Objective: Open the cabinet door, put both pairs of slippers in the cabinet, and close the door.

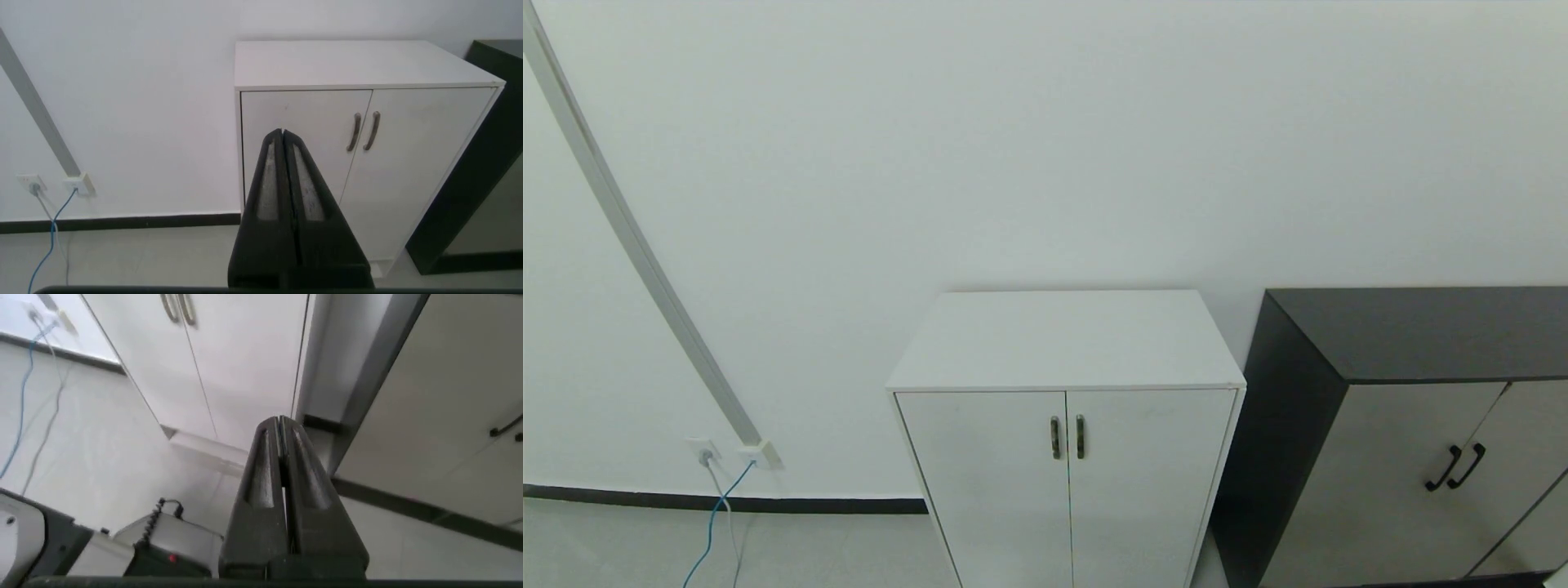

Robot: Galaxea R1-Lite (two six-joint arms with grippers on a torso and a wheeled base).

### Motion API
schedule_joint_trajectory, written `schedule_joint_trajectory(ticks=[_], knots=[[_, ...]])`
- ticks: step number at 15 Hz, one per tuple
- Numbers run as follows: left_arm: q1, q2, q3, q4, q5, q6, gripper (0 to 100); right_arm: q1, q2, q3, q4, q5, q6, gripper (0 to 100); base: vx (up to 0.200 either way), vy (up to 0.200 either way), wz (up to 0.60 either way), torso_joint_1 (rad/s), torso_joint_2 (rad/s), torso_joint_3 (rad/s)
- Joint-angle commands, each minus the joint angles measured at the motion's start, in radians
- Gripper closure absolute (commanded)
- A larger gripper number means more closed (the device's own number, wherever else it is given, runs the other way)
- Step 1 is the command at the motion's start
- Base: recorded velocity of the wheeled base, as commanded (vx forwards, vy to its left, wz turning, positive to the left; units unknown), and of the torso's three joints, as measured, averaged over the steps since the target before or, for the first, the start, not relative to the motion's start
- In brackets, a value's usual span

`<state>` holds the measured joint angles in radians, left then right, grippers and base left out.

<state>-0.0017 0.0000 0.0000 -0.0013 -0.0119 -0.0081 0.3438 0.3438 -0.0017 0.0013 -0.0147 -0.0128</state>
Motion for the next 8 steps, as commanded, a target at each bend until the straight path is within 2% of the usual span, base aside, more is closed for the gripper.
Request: schedule_joint_trajectory(ticks=[1, 3, 4, 6, 8], knots=[[0.000, 0.000, 0.000, 0.000, 0.000, 0.000, 100, -0.003, -0.009, 0.000, 0.002, 0.001, 0.000, 100, 0.000, 0.000, 0.00, 0.000, 0.00, 0.000], [0.000, 0.000, 0.000, 0.000, 0.000, 0.000, 100, -0.094, -0.029, 0.000, 0.002, -0.005, 0.000, 100, 0.000, 0.000, 0.00, 0.000, 0.00, 0.000], [0.000, 0.000, 0.000, 0.000, 0.000, -0.001, 100, -0.111, -0.035, 0.000, 0.002, -0.005, 0.000, 100, 0.000, 0.000, 0.00, 0.000, 0.00, 0.000], [0.000, 0.000, 0.000, 0.000, 0.000, -0.001, 100, -0.229, -0.094, 0.000, 0.002, -0.005, -0.001, 100, 0.000, 0.000, 0.00, 0.000, 0.00, 0.000], [0.000, 0.000, 0.000, 0.000, 0.000, -0.001, 100, -0.302, -0.149, 0.000, 0.002, -0.005, 0.000, 100, 0.000, 0.000, 0.00, 0.000, 0.00, 0.000]])
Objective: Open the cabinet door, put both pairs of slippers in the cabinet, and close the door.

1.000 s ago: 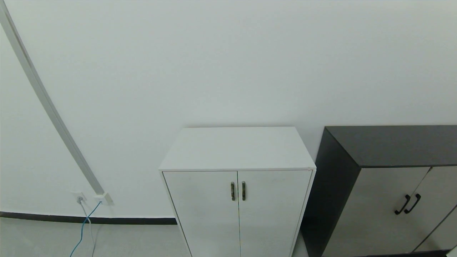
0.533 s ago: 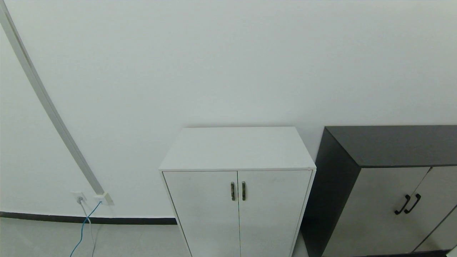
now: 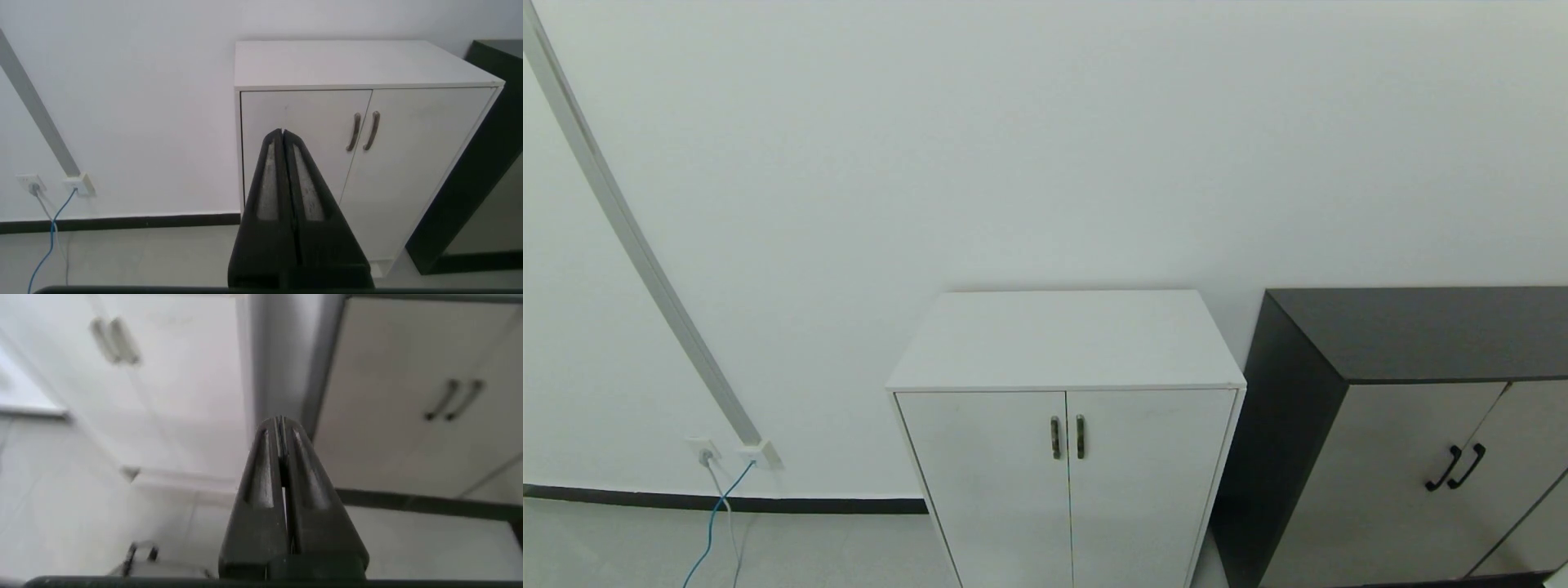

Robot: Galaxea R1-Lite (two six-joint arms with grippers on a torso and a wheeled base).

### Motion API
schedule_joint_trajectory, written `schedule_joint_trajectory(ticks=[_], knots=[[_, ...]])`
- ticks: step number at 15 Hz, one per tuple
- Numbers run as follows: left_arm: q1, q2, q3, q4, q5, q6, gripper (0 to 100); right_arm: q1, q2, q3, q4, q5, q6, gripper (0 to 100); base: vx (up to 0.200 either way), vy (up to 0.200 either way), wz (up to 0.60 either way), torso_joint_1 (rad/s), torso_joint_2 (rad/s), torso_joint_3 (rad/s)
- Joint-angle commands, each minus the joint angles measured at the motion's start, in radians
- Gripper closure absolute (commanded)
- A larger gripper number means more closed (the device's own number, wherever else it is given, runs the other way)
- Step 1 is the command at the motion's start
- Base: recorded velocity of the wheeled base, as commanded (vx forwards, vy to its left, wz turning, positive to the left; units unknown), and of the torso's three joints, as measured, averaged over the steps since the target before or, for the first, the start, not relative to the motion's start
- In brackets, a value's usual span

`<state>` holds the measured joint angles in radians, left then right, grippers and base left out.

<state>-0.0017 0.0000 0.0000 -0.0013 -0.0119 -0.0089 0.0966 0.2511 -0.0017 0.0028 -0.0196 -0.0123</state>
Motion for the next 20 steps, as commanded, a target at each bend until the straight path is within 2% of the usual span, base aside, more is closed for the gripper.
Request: schedule_joint_trajectory(ticks=[1, 7, 11, 20], knots=[[0.000, 0.002, 0.000, 0.000, 0.000, 0.000, 100, -0.067, -0.079, 0.000, 0.000, 0.000, 0.000, 100, 0.000, 0.000, 0.00, 0.000, 0.00, 0.000], [0.000, 0.000, 0.000, 0.000, 0.000, 0.000, 100, -0.098, -0.248, 0.000, 0.000, 0.000, 0.002, 100, 0.000, 0.000, 0.00, 0.000, 0.00, 0.000], [0.000, 0.002, 0.000, 0.000, 0.000, 0.003, 100, -0.097, -0.250, 0.000, -0.004, 0.003, 0.077, 100, 0.000, 0.000, 0.00, 0.000, 0.00, 0.000], [0.000, 0.000, 0.000, 0.000, 0.000, 0.004, 100, -0.097, -0.250, 0.000, -0.004, 0.001, 0.078, 100, 0.000, 0.000, 0.00, 0.000, 0.00, 0.000]])
